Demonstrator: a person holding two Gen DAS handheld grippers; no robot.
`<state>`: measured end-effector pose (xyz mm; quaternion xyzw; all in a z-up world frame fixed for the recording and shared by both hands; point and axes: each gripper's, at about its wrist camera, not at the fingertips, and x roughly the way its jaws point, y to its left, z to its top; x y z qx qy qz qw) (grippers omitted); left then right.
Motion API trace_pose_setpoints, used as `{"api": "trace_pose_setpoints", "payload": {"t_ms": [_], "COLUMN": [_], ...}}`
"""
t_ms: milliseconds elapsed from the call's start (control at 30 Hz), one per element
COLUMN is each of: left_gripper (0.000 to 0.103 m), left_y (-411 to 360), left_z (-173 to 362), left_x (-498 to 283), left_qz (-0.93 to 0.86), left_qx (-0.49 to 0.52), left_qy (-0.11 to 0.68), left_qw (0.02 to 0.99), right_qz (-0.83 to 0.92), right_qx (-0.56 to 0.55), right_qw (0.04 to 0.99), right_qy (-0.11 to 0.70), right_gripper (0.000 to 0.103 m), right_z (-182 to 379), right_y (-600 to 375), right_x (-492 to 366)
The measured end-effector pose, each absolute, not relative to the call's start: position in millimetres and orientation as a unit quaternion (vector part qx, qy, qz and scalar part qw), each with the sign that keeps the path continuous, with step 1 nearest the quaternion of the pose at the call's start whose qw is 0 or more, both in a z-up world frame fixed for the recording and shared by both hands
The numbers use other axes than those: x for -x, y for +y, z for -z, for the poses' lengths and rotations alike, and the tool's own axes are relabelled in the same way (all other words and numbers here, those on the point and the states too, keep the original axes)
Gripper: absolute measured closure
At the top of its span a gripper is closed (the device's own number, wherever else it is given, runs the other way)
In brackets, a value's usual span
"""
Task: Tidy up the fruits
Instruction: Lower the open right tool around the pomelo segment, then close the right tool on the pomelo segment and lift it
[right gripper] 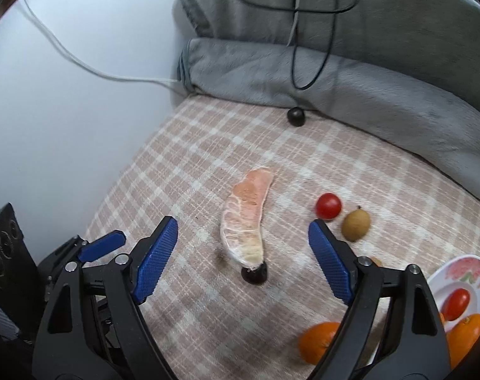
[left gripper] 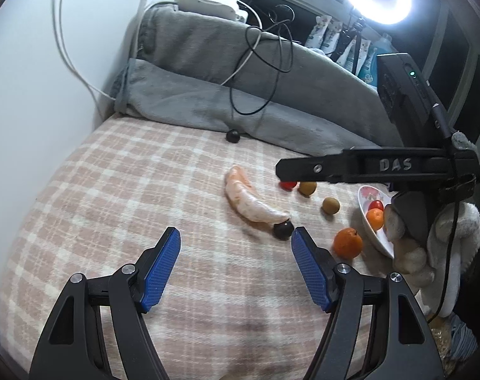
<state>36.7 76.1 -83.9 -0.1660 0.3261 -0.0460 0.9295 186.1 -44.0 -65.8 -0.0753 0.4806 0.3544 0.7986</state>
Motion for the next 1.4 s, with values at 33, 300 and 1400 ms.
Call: {"api": "trace_pose_setpoints", "payload": {"t_ms": [33, 300, 1400], "left_gripper": [0.030, 0.030, 0.031], "left_y": [77.6, 87.9, 95.9], "left_z": [85.0, 88.4, 91.8], "left_x": [-36.6, -35.6, -22.9], "left_qz": [0.046, 0.042, 0.036], "left_qx": [0.167, 0.177, 0.183], "left_qy": [0.327, 0.325, 0.327], "left_qw": [0.929, 0.928, 0.926], "right_qz": [-0.354, -0.346, -0.308], "right_qx": [0.079, 0.102, 0.183], "right_qw": [0.797, 0.788, 0.782], "right_qy": [0.483, 0.498, 0.510], "right_gripper": [0.022, 0.026, 0.064], "right_z": [68.8, 86.5, 129.7], "right_y": [-40.5, -18.6, 18.7], "right_x": [-186.3, -191.3, -209.5]}}
